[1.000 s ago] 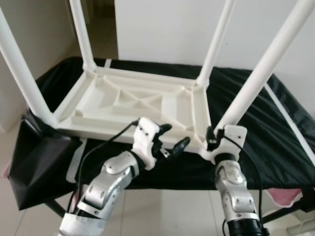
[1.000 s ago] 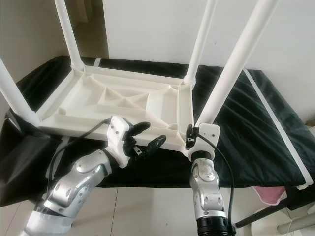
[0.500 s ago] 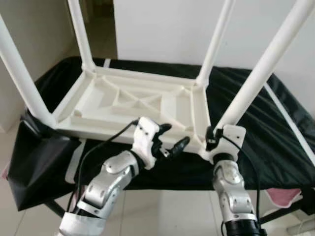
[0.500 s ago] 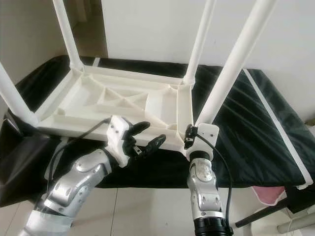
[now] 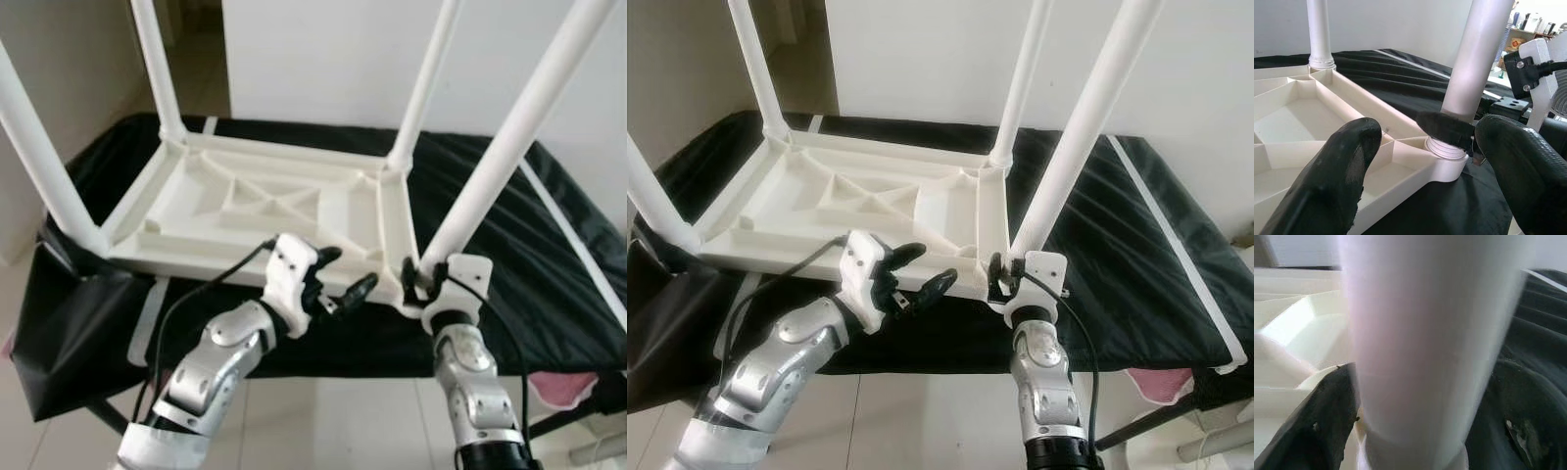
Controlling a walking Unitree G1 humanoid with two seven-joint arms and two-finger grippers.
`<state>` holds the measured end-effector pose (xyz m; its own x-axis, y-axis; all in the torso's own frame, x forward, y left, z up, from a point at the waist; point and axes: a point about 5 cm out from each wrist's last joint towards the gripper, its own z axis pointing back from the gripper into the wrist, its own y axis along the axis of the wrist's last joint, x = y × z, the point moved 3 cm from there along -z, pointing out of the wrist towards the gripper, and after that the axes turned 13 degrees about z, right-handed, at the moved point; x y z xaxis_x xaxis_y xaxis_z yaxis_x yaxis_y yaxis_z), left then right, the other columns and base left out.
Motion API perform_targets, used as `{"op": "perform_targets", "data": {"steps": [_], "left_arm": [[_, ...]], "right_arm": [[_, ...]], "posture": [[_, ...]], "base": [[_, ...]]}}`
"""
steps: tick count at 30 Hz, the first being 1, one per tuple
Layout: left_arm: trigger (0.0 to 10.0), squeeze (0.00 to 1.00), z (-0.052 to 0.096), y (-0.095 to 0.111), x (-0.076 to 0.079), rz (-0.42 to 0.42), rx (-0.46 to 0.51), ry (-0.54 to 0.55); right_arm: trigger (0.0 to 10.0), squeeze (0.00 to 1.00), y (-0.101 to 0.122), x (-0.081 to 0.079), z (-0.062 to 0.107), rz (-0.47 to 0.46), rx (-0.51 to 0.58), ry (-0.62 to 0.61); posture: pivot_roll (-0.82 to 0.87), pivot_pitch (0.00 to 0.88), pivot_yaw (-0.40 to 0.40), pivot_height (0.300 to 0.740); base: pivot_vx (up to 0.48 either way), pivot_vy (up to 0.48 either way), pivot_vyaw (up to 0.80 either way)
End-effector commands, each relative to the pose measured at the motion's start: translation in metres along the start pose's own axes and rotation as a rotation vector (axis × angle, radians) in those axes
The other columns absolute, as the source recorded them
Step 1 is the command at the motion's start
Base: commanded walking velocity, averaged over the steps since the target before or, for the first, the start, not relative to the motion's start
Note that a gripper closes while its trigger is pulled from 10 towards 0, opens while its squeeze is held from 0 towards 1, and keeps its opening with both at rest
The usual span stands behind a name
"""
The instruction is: Building children table
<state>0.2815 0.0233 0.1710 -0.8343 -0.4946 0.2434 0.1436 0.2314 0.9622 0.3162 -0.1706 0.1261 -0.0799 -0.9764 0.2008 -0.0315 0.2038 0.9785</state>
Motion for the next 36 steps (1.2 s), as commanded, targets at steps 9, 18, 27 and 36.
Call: {"op": "perform_targets", "data": {"steps": [9, 18, 27, 36], "left_arm": [[10.0, 0.00, -0.003, -0.003, 0.009, -0.004, -0.023, -0.081], [10.0, 0.00, -0.004, -0.002, 0.008, -0.009, -0.022, -0.083], [10.0, 0.00, -0.002, -0.001, 0.010, -0.010, -0.020, -0.083], [10.0, 0.00, 0.003, -0.007, 0.012, -0.007, -0.046, -0.094]], "right_arm": [[10.0, 0.00, -0.002, -0.001, -0.006, 0.066, 0.043, 0.222], [10.0, 0.00, -0.007, 0.000, -0.010, 0.136, 0.038, 0.503], [0.0, 0.00, -0.011, -0.001, -0.009, 0.179, 0.030, 0.593], [0.6, 0.00, -0.015, 0.004, -0.007, 0.165, 0.017, 0.577]], "posture": [[-0.01, 0.006, -0.073, 0.740], [-0.01, 0.001, -0.071, 0.740], [0.01, 0.007, -0.076, 0.740], [0.01, 0.012, -0.075, 0.740]], "base": [[0.000, 0.000, 0.00], [0.000, 0.000, 0.00], [0.000, 0.000, 0.00], [0.000, 0.000, 0.00]]}}
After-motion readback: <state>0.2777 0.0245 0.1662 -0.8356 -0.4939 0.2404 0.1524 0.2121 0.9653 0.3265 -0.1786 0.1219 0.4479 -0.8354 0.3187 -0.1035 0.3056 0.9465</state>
